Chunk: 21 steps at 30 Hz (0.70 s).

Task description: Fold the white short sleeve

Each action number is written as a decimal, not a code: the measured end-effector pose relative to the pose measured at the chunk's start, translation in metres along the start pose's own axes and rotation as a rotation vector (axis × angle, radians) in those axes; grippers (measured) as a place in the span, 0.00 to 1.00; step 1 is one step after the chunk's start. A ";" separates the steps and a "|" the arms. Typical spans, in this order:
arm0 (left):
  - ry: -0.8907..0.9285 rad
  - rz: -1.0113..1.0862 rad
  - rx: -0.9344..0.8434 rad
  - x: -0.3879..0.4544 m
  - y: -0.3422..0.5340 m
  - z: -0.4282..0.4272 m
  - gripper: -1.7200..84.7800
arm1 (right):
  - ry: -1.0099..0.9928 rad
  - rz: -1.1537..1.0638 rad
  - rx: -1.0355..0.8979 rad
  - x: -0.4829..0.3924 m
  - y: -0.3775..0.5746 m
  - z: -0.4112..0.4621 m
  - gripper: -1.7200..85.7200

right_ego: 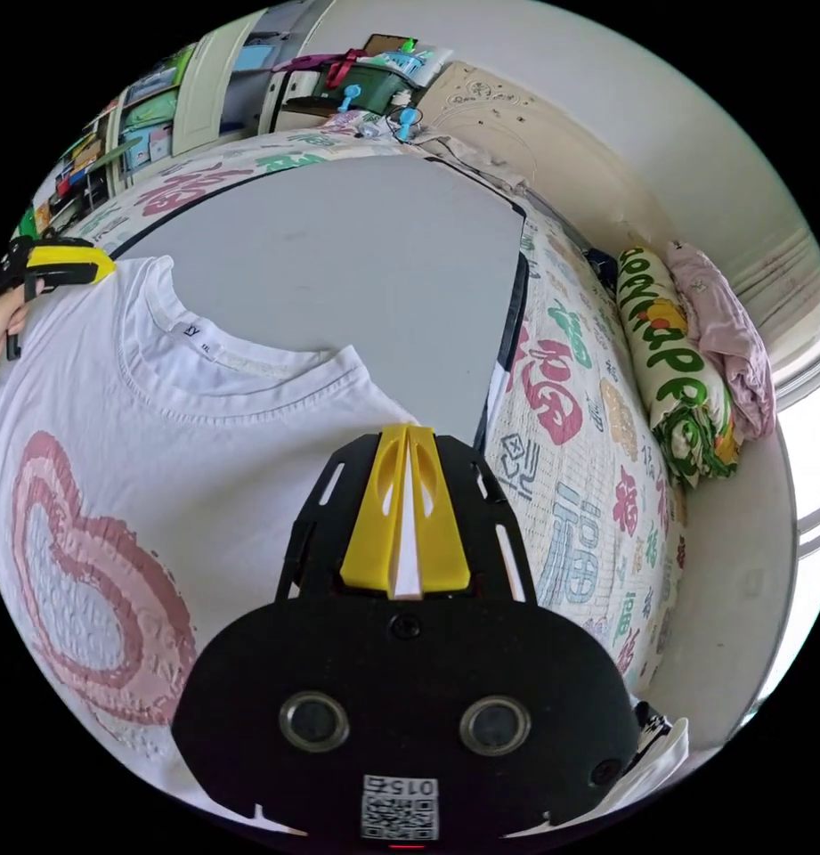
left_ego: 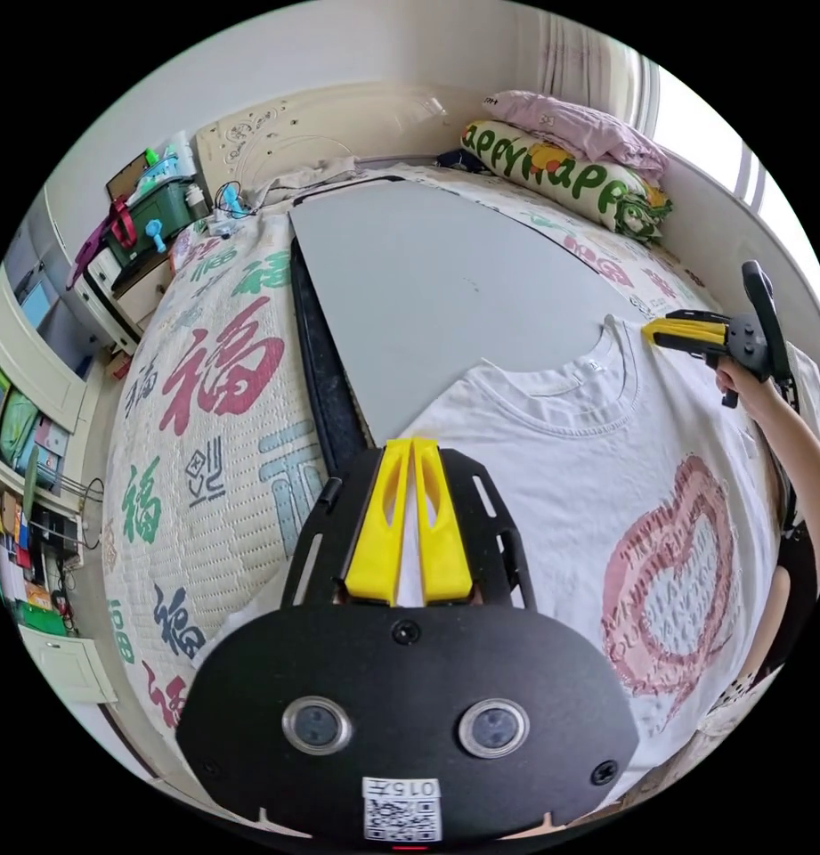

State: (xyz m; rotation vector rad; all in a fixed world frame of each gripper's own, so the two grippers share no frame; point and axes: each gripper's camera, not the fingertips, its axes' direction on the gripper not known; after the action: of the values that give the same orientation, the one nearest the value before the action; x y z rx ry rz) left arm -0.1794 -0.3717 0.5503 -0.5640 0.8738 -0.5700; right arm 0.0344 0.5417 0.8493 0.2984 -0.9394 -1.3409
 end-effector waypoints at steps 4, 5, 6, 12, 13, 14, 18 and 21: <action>-0.057 -0.018 0.009 -0.009 -0.017 -0.009 0.01 | 0.078 0.005 -0.008 0.011 -0.017 -0.002 0.01; -0.064 -0.021 0.010 -0.010 -0.019 -0.011 0.01 | 0.072 0.028 -0.020 0.021 -0.021 -0.006 0.01; -0.078 -0.025 0.011 -0.012 -0.022 -0.014 0.01 | 0.064 0.040 -0.025 0.027 -0.022 -0.008 0.01; -0.029 -0.123 0.129 -0.031 0.011 -0.094 0.04 | -0.109 0.137 -0.011 0.105 0.037 -0.093 0.08; 0.004 -0.126 0.156 -0.033 0.022 -0.111 0.04 | -0.168 0.135 0.036 0.122 0.074 -0.131 0.08; 0.059 -0.114 0.200 -0.034 0.048 -0.148 0.05 | -0.231 0.121 0.092 0.138 0.120 -0.175 0.08; 0.223 -0.088 0.262 -0.024 0.189 -0.285 0.07 | -0.440 0.092 0.203 0.184 0.297 -0.307 0.08; 0.400 -0.117 0.189 -0.008 0.309 -0.350 0.08 | -0.607 0.189 0.248 0.217 0.456 -0.378 0.09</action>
State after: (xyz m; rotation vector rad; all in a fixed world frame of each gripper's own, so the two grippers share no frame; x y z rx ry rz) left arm -0.4024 -0.2230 0.1684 -0.3337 1.1530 -0.8812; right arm 0.6095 0.3393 1.0118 -0.0221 -1.6060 -1.1550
